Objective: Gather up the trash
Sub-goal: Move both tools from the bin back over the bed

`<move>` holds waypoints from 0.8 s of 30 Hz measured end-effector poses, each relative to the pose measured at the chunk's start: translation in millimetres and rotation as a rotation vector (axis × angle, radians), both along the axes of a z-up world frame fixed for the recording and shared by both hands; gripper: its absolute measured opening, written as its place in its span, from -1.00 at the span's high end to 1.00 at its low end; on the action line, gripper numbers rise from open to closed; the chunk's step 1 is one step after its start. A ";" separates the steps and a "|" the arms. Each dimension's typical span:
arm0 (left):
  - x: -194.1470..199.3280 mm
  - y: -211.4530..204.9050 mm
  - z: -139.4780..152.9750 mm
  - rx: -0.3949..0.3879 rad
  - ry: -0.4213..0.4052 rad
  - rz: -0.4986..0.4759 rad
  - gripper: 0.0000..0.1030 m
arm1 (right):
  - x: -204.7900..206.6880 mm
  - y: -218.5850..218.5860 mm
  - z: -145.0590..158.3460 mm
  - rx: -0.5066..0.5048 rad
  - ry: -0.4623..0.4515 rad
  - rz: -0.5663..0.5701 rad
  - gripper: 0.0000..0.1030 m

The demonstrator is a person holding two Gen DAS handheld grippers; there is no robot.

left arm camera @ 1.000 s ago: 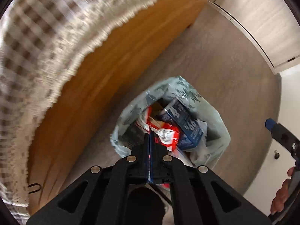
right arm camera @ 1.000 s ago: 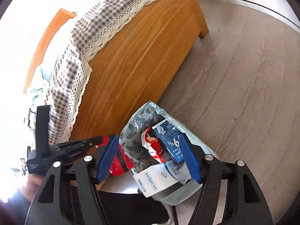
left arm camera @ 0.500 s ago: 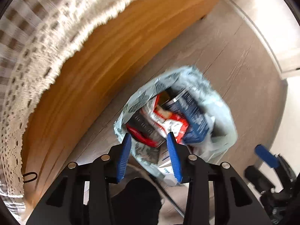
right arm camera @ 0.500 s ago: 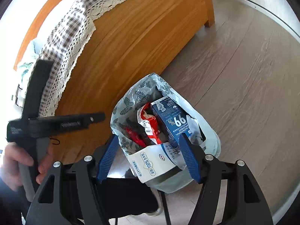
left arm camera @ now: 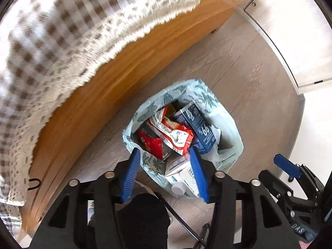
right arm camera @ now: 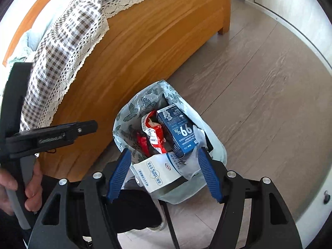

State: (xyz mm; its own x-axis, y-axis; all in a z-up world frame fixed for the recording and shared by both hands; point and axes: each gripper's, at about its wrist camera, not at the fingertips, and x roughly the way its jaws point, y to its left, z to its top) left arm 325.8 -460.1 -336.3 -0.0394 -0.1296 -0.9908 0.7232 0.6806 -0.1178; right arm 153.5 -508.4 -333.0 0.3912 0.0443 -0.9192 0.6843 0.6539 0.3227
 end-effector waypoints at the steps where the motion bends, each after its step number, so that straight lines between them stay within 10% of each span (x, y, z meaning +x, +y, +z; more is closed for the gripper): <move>1: -1.1 2.5 4.5 -0.006 -0.012 0.003 0.02 | 1.0 0.6 3.1 -0.006 0.006 0.000 -0.25; 9: 7.0 40.4 74.7 -0.266 -0.021 0.069 0.01 | 15.8 -1.9 48.7 -0.114 0.003 -0.026 -0.25; 13: 28.1 67.4 131.9 -0.336 -0.180 0.023 -0.13 | 38.7 0.0 79.9 -0.175 -0.036 -0.027 -0.25; 24: 182.6 215.6 235.4 -0.508 -0.339 0.214 -0.40 | 154.8 59.1 166.3 -0.307 -0.192 0.128 -0.25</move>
